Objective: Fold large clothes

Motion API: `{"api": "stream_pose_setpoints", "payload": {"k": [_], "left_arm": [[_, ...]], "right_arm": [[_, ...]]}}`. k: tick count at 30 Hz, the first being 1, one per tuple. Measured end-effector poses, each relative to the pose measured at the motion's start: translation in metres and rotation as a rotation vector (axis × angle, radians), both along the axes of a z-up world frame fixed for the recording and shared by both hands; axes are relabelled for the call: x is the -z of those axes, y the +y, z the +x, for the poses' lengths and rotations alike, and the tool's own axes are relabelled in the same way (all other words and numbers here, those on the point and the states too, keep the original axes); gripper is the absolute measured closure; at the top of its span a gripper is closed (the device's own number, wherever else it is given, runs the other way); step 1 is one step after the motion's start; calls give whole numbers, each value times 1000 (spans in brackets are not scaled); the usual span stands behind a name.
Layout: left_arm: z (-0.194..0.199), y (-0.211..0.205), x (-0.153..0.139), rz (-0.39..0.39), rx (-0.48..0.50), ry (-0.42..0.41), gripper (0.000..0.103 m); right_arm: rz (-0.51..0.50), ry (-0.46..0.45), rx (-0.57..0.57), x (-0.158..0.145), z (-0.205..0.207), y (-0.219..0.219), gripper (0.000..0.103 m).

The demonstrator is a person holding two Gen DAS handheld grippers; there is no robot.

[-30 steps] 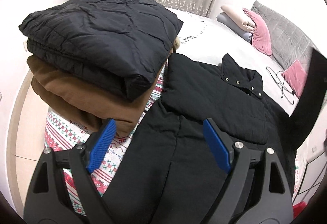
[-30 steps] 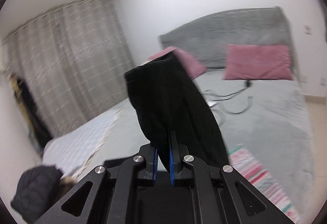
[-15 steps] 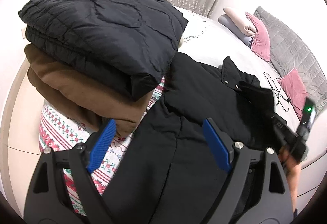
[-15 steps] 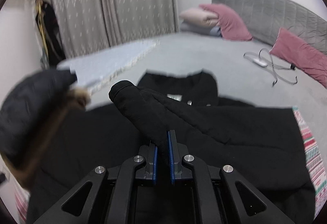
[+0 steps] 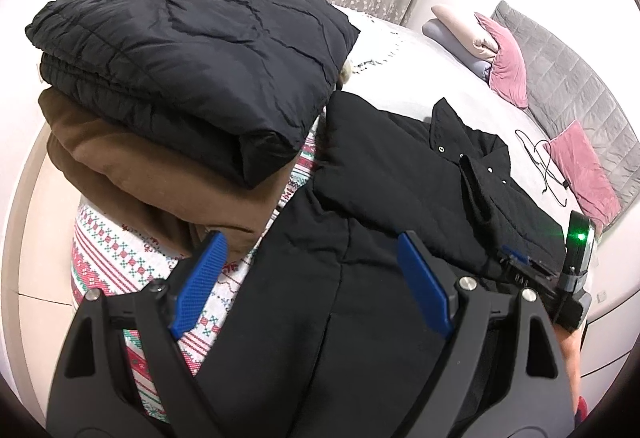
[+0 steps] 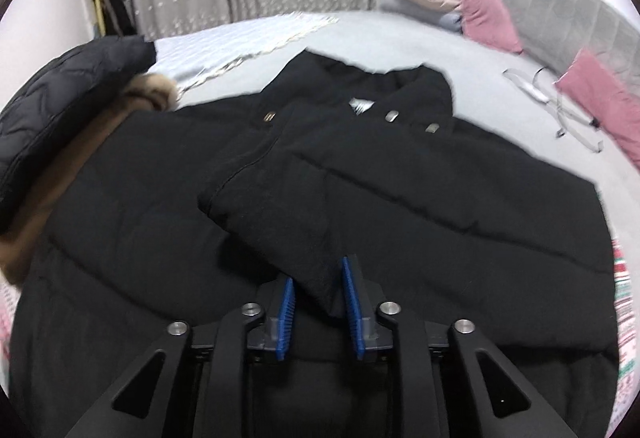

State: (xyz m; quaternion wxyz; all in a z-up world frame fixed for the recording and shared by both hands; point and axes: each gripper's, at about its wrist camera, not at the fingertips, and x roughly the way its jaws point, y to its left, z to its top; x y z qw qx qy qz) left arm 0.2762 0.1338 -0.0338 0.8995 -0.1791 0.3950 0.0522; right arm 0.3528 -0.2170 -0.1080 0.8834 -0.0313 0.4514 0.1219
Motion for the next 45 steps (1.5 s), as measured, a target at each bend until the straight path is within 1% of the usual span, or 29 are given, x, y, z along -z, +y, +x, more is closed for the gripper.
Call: {"api": "stream_pose_setpoints", "payload": {"k": [1, 4, 5, 7, 8, 10, 12, 16, 18, 19, 20, 21, 22, 23, 25, 26, 29, 30, 32, 33, 34, 35, 36, 37, 38, 40, 42, 43, 45], "left_arm": [[0, -1, 1, 2, 2, 2, 16], [2, -2, 2, 7, 2, 7, 16], [2, -3, 3, 8, 1, 8, 16], [3, -5, 4, 11, 4, 11, 16], [3, -6, 4, 14, 6, 12, 16], [4, -10, 6, 27, 14, 15, 16], [5, -15, 7, 43, 25, 19, 16], [6, -18, 9, 51, 30, 22, 16], [7, -17, 10, 43, 30, 26, 16], [7, -16, 10, 41, 29, 28, 16], [7, -16, 11, 41, 28, 30, 16], [6, -16, 11, 44, 29, 31, 16], [6, -16, 10, 45, 30, 31, 16], [6, -16, 10, 46, 31, 30, 16], [7, -16, 10, 45, 29, 27, 16], [7, -17, 10, 45, 28, 26, 16], [9, -20, 12, 56, 30, 30, 16], [10, -22, 13, 61, 32, 33, 16], [11, -27, 15, 80, 42, 39, 16], [11, -30, 16, 96, 50, 43, 16], [11, -32, 17, 107, 54, 45, 16], [10, -33, 17, 118, 58, 45, 16], [10, -33, 17, 123, 59, 44, 16], [11, -33, 17, 123, 56, 43, 16], [12, -32, 17, 119, 52, 42, 16], [14, -31, 18, 106, 49, 46, 16], [14, -31, 20, 107, 53, 51, 16], [15, -32, 21, 113, 55, 55, 16], [16, -34, 23, 117, 60, 60, 16]], "right_arm": [[17, 31, -38, 2, -2, 1, 60], [15, 63, -132, -4, -11, 3, 59], [42, 54, -154, -13, -16, 0, 59], [113, 9, -154, -31, -19, -11, 59], [154, -15, -129, -41, -18, -18, 58], [178, -45, -75, -50, -10, -24, 53], [108, -49, -75, -47, -1, -13, 51], [-140, -50, -191, -21, 0, 44, 50], [-264, -107, -182, -10, -2, 64, 50], [-299, -134, -160, -8, -2, 68, 50], [-303, -149, -139, -5, 0, 69, 50], [-291, -144, -131, -2, 0, 68, 52], [-280, -131, -130, 0, 2, 65, 67], [-270, -111, -140, 1, 3, 64, 86], [-270, -130, -160, -5, -6, 61, 88], [-269, -159, -181, -14, -19, 59, 89], [-232, -185, -243, -29, -47, 57, 89], [-234, -179, -253, -28, -51, 58, 89], [-254, -122, -249, -12, -45, 56, 88], [-255, -94, -237, -5, -39, 55, 85], [-246, -50, -224, 4, -32, 52, 76], [-230, -8, -219, 11, -27, 49, 74], [-209, 0, -222, 11, -28, 47, 73], [-175, -13, -234, 5, -32, 44, 67], [-106, -22, -261, -4, -37, 38, 57], [7, -25, -296, -17, -43, 21, 44], [78, -30, -302, -27, -42, -5, 40], [103, -33, -270, -30, -38, -27, 40], [169, -10, -152, -28, -23, -75, 38]]}}
